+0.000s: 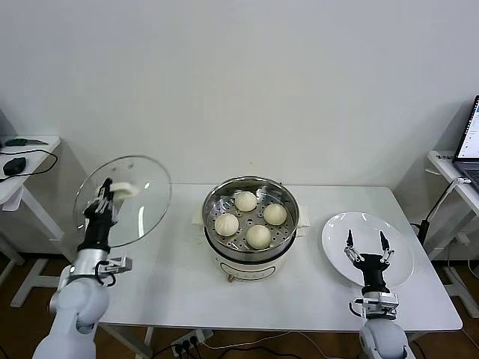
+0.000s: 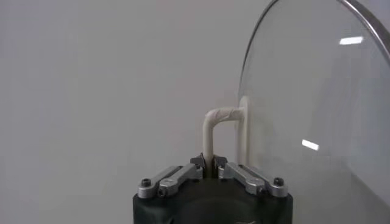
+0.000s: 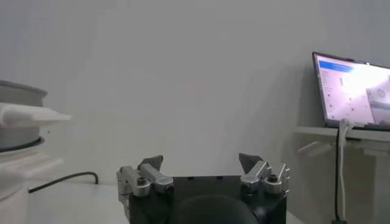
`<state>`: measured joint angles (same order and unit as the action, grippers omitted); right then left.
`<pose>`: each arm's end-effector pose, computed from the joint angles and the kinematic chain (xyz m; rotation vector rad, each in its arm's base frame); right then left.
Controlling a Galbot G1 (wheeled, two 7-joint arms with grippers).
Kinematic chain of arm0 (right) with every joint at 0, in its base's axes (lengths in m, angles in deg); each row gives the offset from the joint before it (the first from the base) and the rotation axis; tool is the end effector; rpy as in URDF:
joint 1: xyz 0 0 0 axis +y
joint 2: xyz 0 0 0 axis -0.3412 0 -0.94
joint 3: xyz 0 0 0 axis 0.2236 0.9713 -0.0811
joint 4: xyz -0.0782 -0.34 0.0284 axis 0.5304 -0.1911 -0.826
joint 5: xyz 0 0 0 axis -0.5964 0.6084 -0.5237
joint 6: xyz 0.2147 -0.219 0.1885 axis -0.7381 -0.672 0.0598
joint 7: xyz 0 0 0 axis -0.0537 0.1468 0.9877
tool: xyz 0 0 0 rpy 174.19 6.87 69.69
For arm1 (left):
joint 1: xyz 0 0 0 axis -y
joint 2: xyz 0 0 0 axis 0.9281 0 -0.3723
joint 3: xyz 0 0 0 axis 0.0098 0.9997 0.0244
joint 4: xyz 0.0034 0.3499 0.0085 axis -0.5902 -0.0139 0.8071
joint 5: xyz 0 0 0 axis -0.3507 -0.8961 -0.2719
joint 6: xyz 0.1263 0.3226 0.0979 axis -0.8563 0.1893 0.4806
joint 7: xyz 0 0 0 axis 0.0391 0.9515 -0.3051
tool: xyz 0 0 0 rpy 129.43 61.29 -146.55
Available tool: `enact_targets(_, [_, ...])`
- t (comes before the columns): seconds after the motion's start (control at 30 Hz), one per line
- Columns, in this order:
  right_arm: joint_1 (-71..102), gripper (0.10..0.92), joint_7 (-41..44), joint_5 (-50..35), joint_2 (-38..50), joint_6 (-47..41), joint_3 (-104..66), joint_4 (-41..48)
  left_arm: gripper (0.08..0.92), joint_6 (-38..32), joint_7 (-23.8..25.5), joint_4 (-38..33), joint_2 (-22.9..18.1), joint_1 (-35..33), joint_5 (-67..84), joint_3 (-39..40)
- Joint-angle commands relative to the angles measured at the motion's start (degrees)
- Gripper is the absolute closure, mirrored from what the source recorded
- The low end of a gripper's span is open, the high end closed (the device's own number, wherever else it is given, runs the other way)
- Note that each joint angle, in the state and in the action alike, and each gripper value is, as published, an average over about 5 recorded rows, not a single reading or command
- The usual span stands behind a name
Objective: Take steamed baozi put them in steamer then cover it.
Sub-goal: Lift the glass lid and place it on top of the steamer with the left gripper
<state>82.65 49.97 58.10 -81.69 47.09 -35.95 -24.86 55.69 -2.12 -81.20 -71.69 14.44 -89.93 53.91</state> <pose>0.2723 -0.1402 -0.4254 0.2862 3.0004 -0.2001 0.3126 0.1078 -0.2687 -0.3777 2.1884 1.9348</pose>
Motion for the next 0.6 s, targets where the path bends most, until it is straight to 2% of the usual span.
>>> enact_targets(0.03, [-0.13,0.203,0.1,-0.94,0.28,-1.59,-0.49,0.3,0.809,14.36,8.1,-15.8,-0.65,5.47,5.75,19.44])
enact_targets(0.17, [-0.49,0.203,0.08,-0.87,0.16,-1.44,-0.91,1.44,0.809,18.59,10.73,-15.82,-3.53,8.33,3.63,26.37])
enact_targets(0.37, [-0.61,0.203,0.04,-0.67,-0.29,-1.08,-1.27,2.42,0.809,23.21,15.07,-11.79,-6.1,12.29,-0.45,34.28])
enact_targets(0.5, [-0.64,0.203,0.08,-0.38,-0.74,-0.66,-1.52,3.31,0.809,27.21,18.48,-8.76,-7.55,15.12,-2.22,37.3])
enact_targets(0.6, [-0.53,0.203,0.12,-0.24,-1.02,-0.44,-1.71,3.77,0.809,27.43,19.03,-6.26,-8.62,16.56,-3.82,38.48])
